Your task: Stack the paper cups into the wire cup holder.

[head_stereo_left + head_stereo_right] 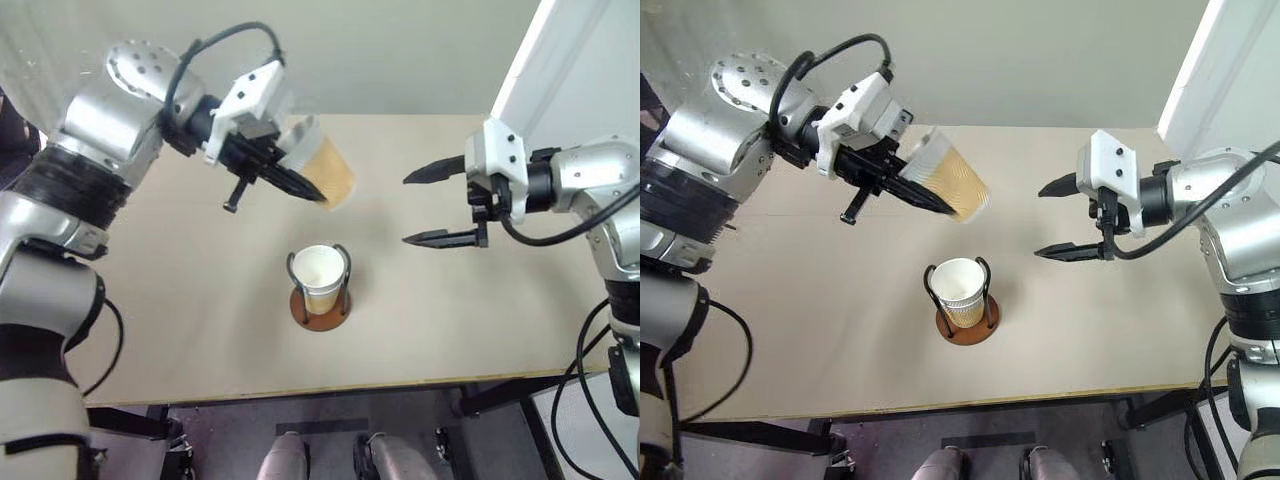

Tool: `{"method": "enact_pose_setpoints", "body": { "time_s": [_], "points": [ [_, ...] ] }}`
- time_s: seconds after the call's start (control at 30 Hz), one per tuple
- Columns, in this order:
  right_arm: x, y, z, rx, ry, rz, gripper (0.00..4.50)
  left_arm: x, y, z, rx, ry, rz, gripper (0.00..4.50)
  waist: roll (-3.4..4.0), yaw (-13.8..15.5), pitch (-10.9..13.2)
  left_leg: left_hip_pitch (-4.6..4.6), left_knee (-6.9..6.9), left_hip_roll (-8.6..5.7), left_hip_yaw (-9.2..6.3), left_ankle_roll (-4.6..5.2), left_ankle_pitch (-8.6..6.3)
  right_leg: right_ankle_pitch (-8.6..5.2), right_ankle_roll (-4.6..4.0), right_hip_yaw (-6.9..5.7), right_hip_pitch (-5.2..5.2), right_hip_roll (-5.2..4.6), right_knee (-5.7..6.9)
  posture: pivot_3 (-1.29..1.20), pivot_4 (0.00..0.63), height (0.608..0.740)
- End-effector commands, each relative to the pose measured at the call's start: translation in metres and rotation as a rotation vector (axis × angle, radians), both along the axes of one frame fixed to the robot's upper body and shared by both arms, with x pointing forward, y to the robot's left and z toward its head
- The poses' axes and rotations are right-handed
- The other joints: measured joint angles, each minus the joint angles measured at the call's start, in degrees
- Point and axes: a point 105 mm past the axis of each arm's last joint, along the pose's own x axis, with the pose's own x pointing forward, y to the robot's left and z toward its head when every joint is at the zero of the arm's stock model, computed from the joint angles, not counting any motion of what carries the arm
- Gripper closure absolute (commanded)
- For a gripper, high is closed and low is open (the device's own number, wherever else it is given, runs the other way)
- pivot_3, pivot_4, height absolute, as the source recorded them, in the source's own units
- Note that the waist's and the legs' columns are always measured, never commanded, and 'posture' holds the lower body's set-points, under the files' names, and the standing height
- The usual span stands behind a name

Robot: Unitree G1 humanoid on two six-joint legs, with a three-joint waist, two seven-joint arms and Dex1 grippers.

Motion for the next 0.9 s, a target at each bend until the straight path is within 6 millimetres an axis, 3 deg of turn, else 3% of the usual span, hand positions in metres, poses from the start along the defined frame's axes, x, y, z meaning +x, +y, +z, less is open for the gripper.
{"method": "enact_pose_setpoints", "body": {
  "time_s": [0.03, 0.27, 0.4, 0.9],
  "points": [
    [-0.01, -0.007, 0.02, 0.031, -0.092, -0.035, 0.0, -0.012, 0.001, -0.006, 0.089, 0.032, -0.059, 4.45, 0.01, 0.03, 0.01, 0.0, 0.01, 0.0, 0.01, 0.0, 0.02, 0.01, 0.02, 0.01, 0.0, 0.0, 0.02, 0.0, 0.15, 0.74],
    [-0.014, -0.008, 0.016, 0.042, -0.102, -0.073, 0.0, 0.006, 0.011, -0.027, 0.214, -0.005, -0.034, 4.45, 0.07, 0.29, 0.04, -0.03, 0.36, 0.01, -0.05, 0.12, 0.03, 0.11, 0.18, 0.03, 0.14, 0.01, 0.05, 0.0, 0.15, 0.74],
    [-0.016, -0.008, 0.014, 0.051, -0.104, -0.086, 0.0, 0.013, 0.008, -0.028, 0.219, -0.021, -0.037, 4.45, 0.1, 0.69, 0.06, -0.05, 0.5, -0.03, -0.12, 0.25, -0.04, 0.19, 0.32, 0.06, 0.25, -0.04, 0.01, 0.0, 0.15, 0.74],
    [-0.015, -0.005, 0.018, 0.066, -0.115, -0.086, 0.0, 0.0, 0.005, -0.04, 0.249, 0.055, -0.085, 4.45, 0.19, 0.76, 0.12, -0.14, 0.54, -0.59, -0.04, 0.64, -0.25, -0.11, 0.92, 0.18, 0.3, -0.53, -0.1, 0.0, 0.15, 0.74]
  ]
}}
